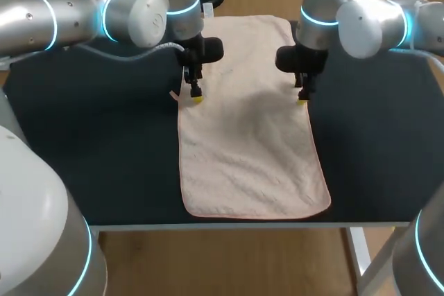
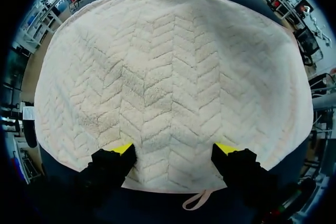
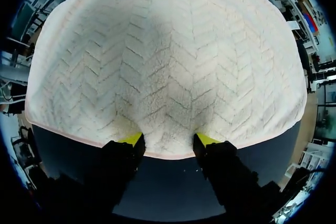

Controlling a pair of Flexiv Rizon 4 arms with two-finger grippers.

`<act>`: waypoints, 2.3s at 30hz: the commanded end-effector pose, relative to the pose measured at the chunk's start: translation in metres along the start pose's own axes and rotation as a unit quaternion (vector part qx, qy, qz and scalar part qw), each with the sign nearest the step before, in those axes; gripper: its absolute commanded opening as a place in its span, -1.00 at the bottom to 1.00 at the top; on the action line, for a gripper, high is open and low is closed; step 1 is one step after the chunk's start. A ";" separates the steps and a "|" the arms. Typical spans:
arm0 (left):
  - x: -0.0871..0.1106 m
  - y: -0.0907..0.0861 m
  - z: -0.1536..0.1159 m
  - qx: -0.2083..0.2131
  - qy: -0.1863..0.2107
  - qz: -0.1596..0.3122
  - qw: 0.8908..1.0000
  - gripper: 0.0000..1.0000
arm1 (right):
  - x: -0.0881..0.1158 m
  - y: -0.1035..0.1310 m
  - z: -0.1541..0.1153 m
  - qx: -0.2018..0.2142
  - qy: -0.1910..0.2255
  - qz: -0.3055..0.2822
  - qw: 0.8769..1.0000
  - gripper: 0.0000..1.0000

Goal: Fold the towel

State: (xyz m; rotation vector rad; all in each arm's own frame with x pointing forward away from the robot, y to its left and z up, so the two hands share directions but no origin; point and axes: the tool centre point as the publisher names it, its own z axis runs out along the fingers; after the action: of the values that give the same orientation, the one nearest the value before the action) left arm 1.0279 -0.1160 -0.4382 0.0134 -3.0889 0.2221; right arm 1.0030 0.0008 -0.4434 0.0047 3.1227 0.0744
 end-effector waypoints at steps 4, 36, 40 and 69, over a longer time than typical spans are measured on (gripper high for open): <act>0.001 -0.002 0.006 -0.003 0.002 -0.007 1.000 -1.00 | 0.001 -0.005 -0.003 0.001 -0.001 0.002 1.000 -1.00; 0.001 -0.002 -0.093 0.030 -0.064 -0.017 0.997 -1.00 | -0.009 -0.004 -0.091 -0.003 -0.085 -0.008 0.996 -1.00; -0.010 -0.004 -0.134 0.034 -0.096 -0.001 0.995 -1.00 | -0.018 -0.003 -0.128 0.000 -0.122 -0.020 0.992 -1.00; -0.122 -0.055 -0.422 -0.010 -0.370 0.145 0.918 -1.00 | -0.121 0.013 -0.412 -0.021 -0.436 0.008 0.900 -1.00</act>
State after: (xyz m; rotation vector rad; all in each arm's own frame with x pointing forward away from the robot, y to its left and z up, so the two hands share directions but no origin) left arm 1.1754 -0.1104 -0.0357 -0.4699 -3.8371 0.2367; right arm 1.1254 -0.0067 -0.0450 0.0349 2.2290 0.1184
